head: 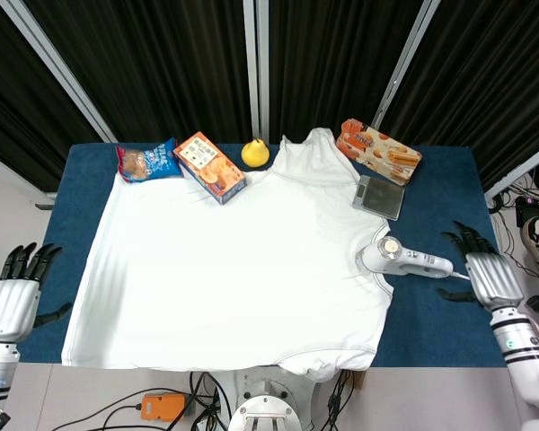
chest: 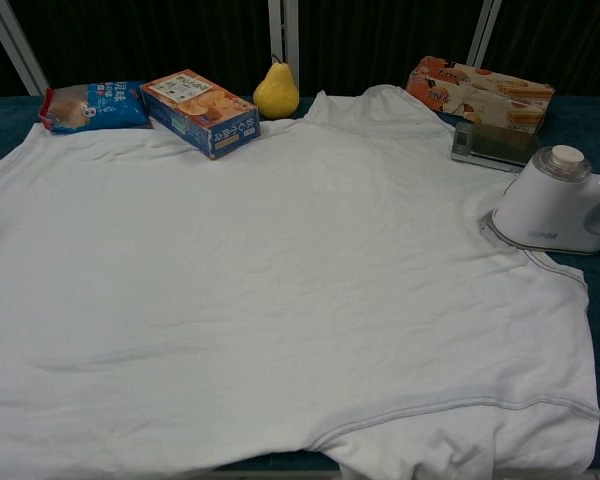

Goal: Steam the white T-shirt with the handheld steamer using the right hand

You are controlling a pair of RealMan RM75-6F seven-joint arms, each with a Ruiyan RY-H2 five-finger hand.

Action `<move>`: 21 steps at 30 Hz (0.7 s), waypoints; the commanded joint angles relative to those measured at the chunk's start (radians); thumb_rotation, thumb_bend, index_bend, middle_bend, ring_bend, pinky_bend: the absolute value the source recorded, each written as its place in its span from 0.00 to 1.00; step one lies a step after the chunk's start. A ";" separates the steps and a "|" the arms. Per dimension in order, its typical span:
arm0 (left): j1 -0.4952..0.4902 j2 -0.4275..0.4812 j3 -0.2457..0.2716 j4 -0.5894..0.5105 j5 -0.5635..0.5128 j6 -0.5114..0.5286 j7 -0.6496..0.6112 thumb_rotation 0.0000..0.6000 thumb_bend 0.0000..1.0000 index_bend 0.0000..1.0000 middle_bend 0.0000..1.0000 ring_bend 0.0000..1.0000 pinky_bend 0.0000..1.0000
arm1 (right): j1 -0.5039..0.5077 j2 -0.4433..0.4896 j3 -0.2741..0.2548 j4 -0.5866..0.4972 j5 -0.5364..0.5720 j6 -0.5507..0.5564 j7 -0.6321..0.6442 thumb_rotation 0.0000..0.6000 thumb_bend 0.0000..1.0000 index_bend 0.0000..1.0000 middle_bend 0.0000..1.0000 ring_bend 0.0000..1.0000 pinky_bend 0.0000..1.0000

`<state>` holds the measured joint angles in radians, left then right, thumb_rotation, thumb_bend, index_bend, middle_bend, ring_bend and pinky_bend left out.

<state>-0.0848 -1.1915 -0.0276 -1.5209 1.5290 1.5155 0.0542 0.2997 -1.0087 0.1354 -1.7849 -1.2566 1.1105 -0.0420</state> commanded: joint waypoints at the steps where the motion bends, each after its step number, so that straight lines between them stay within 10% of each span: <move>1: 0.001 -0.001 0.001 0.002 -0.001 -0.001 -0.001 1.00 0.06 0.12 0.12 0.02 0.00 | 0.058 -0.036 0.023 0.016 0.082 -0.067 -0.067 1.00 0.26 0.30 0.11 0.01 0.23; 21: 0.002 -0.009 0.004 0.007 -0.018 -0.022 0.004 1.00 0.06 0.12 0.12 0.02 0.00 | 0.186 -0.175 -0.004 0.184 0.261 -0.228 -0.175 1.00 0.35 0.44 0.34 0.16 0.24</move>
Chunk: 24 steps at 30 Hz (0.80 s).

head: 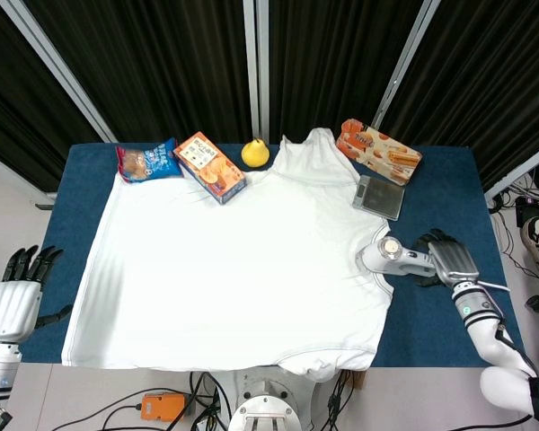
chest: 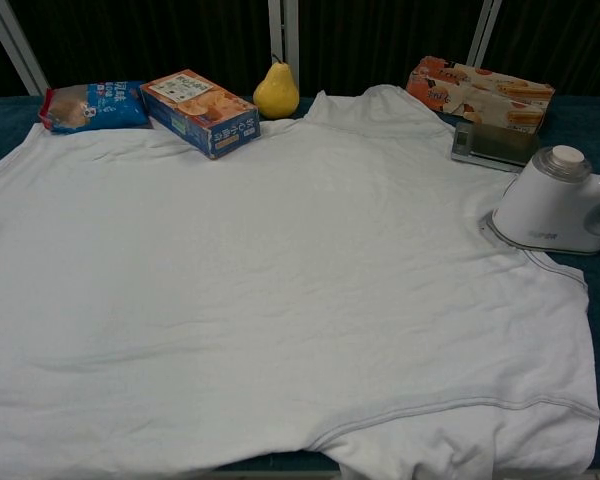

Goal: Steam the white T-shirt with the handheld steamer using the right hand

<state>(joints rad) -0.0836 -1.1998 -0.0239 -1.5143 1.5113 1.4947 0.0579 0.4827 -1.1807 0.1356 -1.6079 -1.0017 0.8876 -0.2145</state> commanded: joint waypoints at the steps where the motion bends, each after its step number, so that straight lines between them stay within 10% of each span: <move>1: 0.000 -0.001 0.001 0.001 -0.002 -0.002 0.000 1.00 0.06 0.12 0.12 0.02 0.00 | 0.005 -0.005 -0.007 0.015 0.013 -0.008 -0.005 1.00 0.35 0.44 0.35 0.16 0.24; 24: 0.000 -0.009 0.000 0.011 -0.013 -0.014 -0.002 1.00 0.06 0.12 0.12 0.02 0.00 | 0.032 -0.065 -0.009 0.082 0.008 -0.006 0.035 1.00 0.44 0.56 0.53 0.35 0.30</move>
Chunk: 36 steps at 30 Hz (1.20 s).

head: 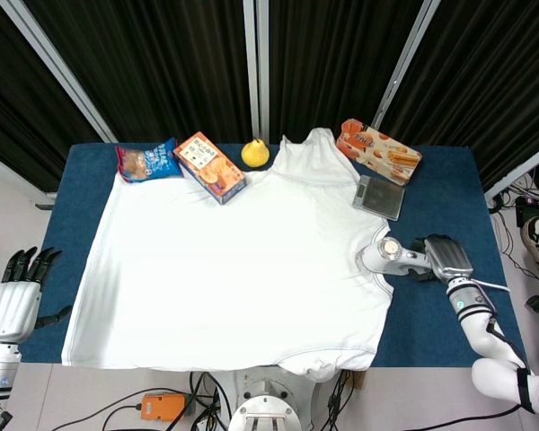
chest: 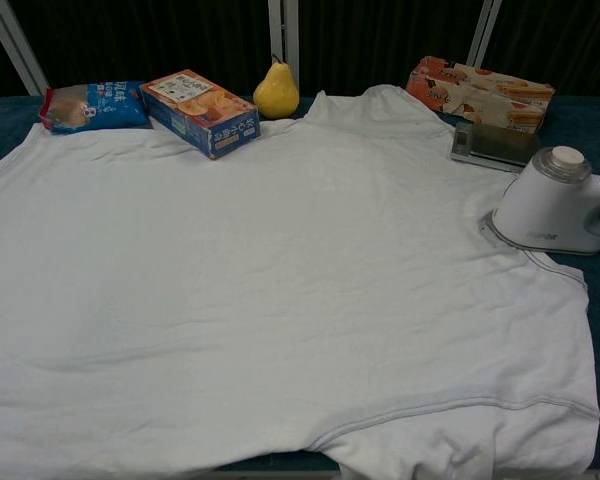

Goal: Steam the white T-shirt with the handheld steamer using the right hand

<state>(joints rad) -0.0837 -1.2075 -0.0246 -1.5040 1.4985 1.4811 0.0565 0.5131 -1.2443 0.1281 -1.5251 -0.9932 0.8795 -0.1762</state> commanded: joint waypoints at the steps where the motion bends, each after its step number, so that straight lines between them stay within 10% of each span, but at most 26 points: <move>1: 0.000 -0.002 0.001 0.003 0.000 -0.002 -0.001 1.00 0.06 0.12 0.12 0.02 0.00 | 0.002 -0.005 -0.002 0.001 0.001 0.004 -0.007 1.00 0.44 0.56 0.53 0.36 0.33; 22: 0.005 -0.007 0.003 0.019 -0.010 -0.009 -0.017 1.00 0.06 0.12 0.12 0.02 0.00 | -0.007 -0.045 -0.010 0.061 -0.071 0.010 0.084 1.00 0.57 0.72 0.67 0.60 0.74; 36: 0.003 -0.003 -0.002 0.007 -0.008 -0.005 -0.007 1.00 0.06 0.12 0.12 0.02 0.00 | -0.022 -0.075 -0.051 0.222 -0.407 0.060 0.520 1.00 0.62 0.83 0.76 0.70 0.86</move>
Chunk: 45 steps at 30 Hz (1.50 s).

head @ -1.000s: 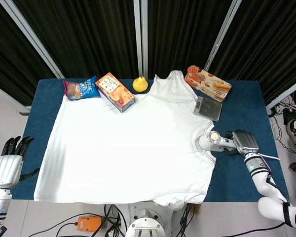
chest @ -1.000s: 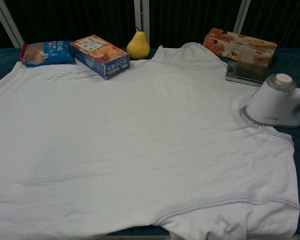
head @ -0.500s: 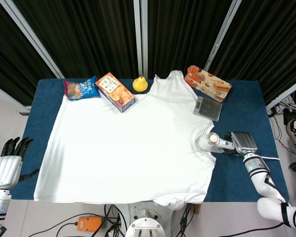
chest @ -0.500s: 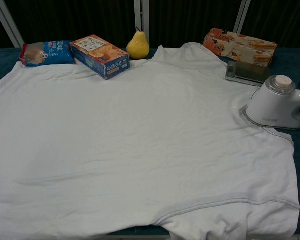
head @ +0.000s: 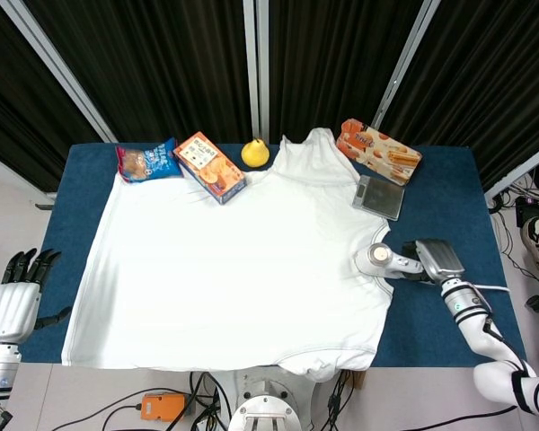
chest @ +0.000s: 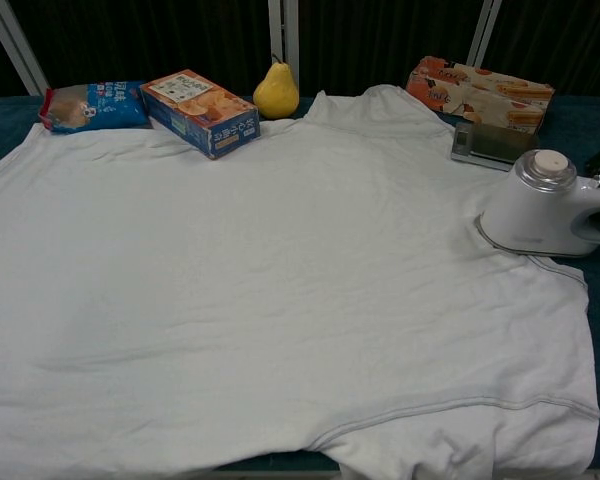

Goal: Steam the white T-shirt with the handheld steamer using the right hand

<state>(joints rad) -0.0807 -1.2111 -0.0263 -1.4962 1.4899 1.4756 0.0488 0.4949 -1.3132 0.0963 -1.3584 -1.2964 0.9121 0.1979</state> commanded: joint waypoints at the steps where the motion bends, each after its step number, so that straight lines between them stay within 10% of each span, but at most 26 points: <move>1: -0.001 0.001 -0.001 -0.002 0.000 0.000 0.002 1.00 0.06 0.12 0.12 0.02 0.00 | -0.004 -0.005 -0.024 0.067 -0.133 0.040 0.200 1.00 0.62 0.83 0.76 0.70 0.86; 14: -0.007 0.015 -0.009 -0.023 0.003 0.003 0.014 1.00 0.06 0.12 0.12 0.02 0.00 | 0.097 0.108 -0.065 -0.011 -0.350 0.063 0.509 1.00 0.68 0.94 0.88 0.82 0.98; 25: -0.004 0.024 -0.009 -0.034 0.001 0.008 0.020 1.00 0.06 0.12 0.12 0.02 0.00 | 0.282 0.134 -0.001 -0.233 -0.196 -0.234 0.141 1.00 0.68 0.95 0.90 0.85 1.00; 45: -0.002 -0.004 -0.009 0.026 0.007 0.015 -0.028 1.00 0.06 0.12 0.12 0.02 0.00 | 0.335 -0.145 0.027 -0.277 0.226 -0.071 -0.490 1.00 0.68 0.97 0.90 0.85 1.00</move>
<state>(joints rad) -0.0829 -1.2146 -0.0345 -1.4709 1.4967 1.4897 0.0220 0.8268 -1.4280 0.1240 -1.6438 -1.0872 0.8121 -0.2632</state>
